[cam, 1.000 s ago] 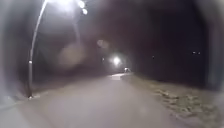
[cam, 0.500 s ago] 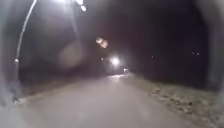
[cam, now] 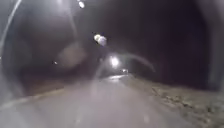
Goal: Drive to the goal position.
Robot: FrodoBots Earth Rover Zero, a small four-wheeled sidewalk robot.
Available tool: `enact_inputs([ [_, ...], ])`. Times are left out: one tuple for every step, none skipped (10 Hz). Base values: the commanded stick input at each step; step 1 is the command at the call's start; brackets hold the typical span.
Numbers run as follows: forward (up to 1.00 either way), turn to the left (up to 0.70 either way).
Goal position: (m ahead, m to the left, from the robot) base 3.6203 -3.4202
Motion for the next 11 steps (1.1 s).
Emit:
enact_inputs([
  [1.00,0.00],
  [1.00,0.00],
  [1.00,0.00],
  [1.00,0.00],
  [1.00,0.00],
  [1.00,0.00],
  [1.00,0.35],
  [1.00,0.27],
  [1.00,0.13],
  [1.00,0.00],
  [1.00,0.00],
])
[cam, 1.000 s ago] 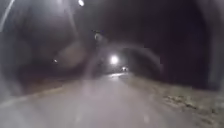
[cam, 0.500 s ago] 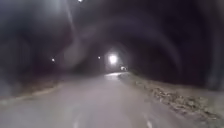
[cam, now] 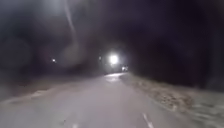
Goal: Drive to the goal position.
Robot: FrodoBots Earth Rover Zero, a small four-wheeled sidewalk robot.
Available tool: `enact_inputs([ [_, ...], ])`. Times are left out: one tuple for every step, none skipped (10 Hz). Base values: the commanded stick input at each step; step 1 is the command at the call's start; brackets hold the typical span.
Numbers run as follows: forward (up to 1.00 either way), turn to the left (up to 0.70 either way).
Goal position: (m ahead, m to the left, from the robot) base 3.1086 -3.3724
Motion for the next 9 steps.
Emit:
enact_inputs([
  [1.00,0.00],
  [1.00,0.00],
  [1.00,0.00],
  [1.00,0.00],
  [1.00,0.00],
  [1.00,0.00],
  [1.00,0.00],
  [1.00,0.00],
  [1.00,0.00],
])
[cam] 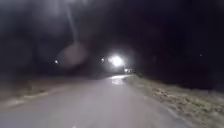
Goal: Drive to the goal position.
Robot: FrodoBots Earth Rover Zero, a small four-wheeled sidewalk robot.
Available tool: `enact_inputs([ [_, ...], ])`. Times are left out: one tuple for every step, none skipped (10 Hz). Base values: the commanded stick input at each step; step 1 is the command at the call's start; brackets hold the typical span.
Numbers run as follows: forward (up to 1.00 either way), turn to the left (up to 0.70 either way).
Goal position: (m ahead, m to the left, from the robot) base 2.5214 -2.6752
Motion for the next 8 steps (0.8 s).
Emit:
enact_inputs([
  [1.00,0.00],
  [1.00,0.00],
  [1.00,0.00],
  [1.00,0.00],
  [1.00,0.00],
  [1.00,0.00],
  [1.00,0.00],
  [1.00,0.00],
])
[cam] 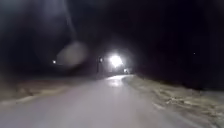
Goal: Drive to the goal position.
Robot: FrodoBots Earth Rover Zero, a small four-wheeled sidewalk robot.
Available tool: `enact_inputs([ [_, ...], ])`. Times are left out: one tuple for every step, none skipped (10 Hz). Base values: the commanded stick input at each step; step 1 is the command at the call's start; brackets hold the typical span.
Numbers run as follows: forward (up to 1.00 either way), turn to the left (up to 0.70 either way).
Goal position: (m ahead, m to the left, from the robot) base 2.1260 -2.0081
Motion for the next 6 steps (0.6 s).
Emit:
enact_inputs([
  [1.00,0.00],
  [1.00,0.00],
  [1.00,0.00],
  [1.00,0.00],
  [1.00,0.00],
  [1.00,0.07],
])
